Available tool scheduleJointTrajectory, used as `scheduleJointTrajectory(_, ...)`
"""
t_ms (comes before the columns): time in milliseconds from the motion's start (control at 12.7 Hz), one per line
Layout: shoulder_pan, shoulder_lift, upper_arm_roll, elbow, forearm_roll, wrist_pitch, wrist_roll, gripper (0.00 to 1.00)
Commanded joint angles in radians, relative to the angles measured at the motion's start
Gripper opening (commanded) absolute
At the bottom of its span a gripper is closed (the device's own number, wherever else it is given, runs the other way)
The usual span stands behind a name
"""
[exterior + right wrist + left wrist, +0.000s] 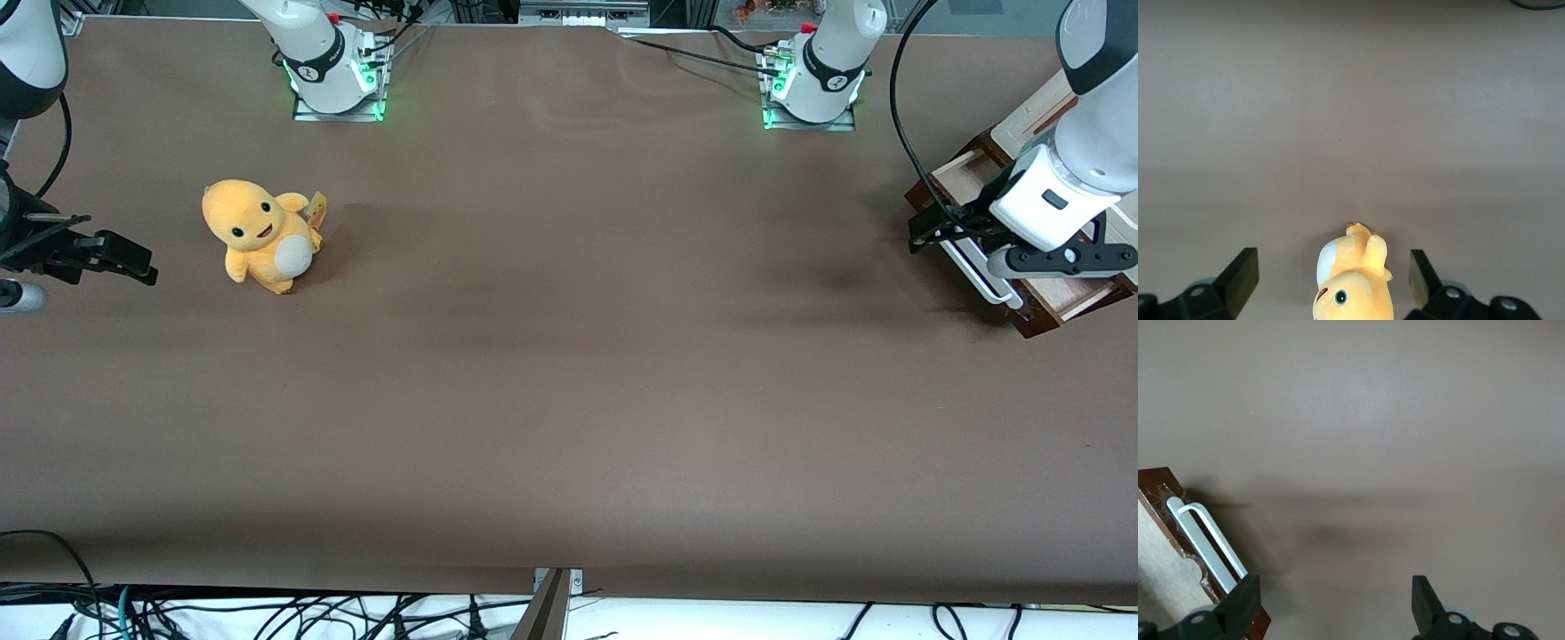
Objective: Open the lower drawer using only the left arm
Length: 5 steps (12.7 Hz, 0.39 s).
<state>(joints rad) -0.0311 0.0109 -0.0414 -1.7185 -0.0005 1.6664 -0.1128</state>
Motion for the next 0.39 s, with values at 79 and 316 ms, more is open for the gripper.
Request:
scheduleJointTrajectory(79,-0.006,-0.04,0.003,-0.046,-0.024,0.023,0.027,1.0)
scheduleJointTrajectory(316,-0.009,-0.038,0.003,-0.046,-0.023,0.023,0.028,1.0)
